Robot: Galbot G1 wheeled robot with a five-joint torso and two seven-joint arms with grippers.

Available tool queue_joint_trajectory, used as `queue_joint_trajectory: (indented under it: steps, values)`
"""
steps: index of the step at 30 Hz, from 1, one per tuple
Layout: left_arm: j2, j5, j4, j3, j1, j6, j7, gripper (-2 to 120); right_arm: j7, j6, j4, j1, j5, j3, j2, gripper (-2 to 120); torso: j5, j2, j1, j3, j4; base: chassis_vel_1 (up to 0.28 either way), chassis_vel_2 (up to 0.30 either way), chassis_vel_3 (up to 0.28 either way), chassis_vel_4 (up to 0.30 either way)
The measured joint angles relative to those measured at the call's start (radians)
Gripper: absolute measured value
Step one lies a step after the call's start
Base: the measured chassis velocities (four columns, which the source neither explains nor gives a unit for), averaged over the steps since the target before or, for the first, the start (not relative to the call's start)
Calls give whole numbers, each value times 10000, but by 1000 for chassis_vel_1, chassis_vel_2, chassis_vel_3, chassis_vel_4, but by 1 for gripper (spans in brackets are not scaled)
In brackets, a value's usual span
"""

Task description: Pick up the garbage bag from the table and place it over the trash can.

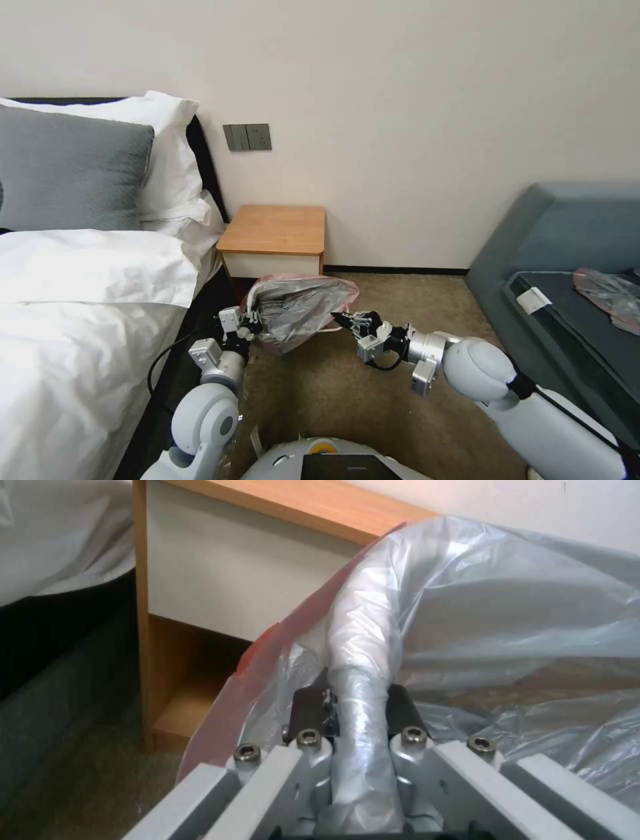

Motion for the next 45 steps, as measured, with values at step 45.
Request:
queue_joint_trajectory:
  steps: [45]
  values:
    - [-214, -2521, -889, -641, 95, 855, -519, 3, -620, -233, -750, -846, 2844, 704, -205, 0, -1, 0, 0, 0, 0, 0, 0, 0, 0]
